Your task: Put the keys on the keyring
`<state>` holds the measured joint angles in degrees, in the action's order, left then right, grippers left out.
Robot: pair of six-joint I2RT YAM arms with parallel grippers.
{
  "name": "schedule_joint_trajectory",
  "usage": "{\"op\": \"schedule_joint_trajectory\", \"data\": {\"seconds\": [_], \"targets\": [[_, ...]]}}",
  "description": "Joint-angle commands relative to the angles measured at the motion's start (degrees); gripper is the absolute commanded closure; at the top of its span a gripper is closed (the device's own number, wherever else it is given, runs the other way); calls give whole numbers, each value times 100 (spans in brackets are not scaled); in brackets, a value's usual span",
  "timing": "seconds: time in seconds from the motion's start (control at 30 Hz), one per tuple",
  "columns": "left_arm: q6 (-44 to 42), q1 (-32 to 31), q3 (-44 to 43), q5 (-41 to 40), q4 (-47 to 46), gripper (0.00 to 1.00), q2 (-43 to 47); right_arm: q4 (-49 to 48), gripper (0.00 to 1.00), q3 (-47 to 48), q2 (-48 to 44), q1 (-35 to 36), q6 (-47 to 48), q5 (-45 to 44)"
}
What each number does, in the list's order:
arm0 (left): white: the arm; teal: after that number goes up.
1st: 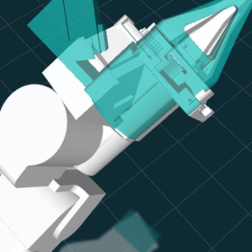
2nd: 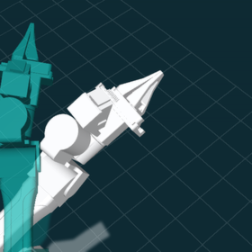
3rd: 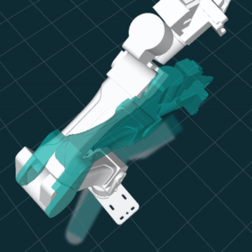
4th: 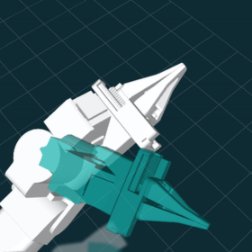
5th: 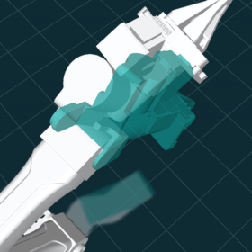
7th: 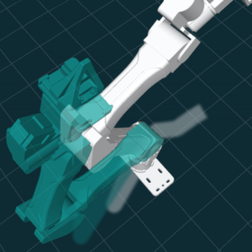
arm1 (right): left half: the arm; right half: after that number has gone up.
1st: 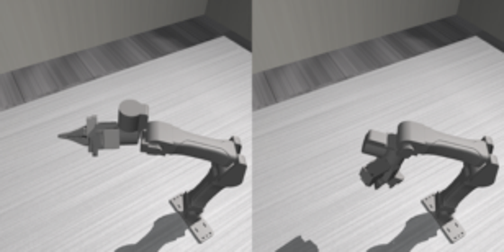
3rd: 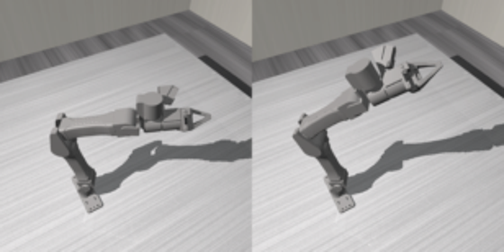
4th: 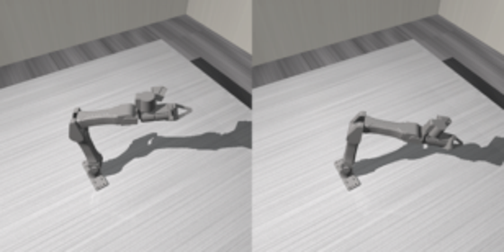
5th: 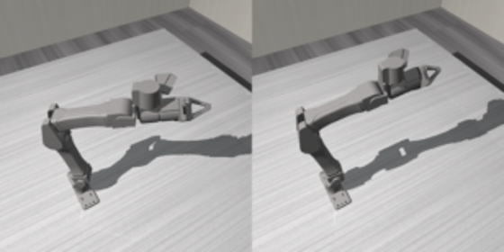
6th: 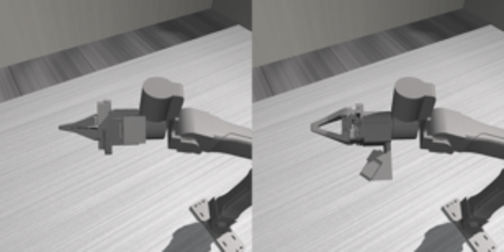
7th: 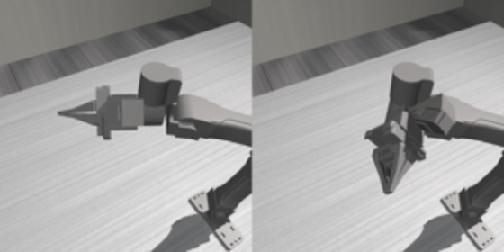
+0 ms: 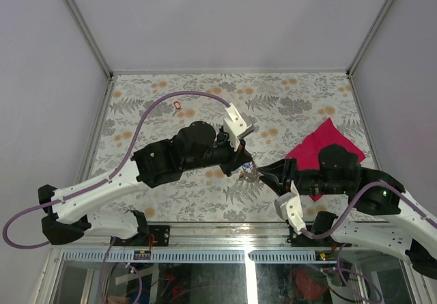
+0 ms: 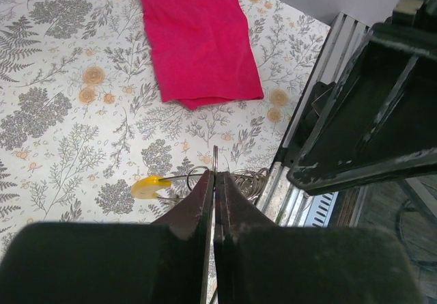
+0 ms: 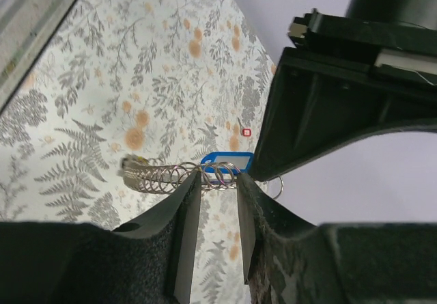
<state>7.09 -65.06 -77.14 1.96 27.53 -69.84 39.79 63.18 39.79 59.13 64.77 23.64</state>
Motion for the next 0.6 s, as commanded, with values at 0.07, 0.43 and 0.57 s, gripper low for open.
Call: {"op": "schedule_joint_trajectory", "data": {"seconds": [0.07,0.43,0.57], "targets": [[150,90,-186,115,-160,100,36,-108,66,257,261,409,921,-1040],[169,124,-148,182,-186,100,6,-263,69,216,362,468,985,-1111],[187,131,-144,179,-178,100,10,-213,69,144,406,488,1008,-1197]]}}
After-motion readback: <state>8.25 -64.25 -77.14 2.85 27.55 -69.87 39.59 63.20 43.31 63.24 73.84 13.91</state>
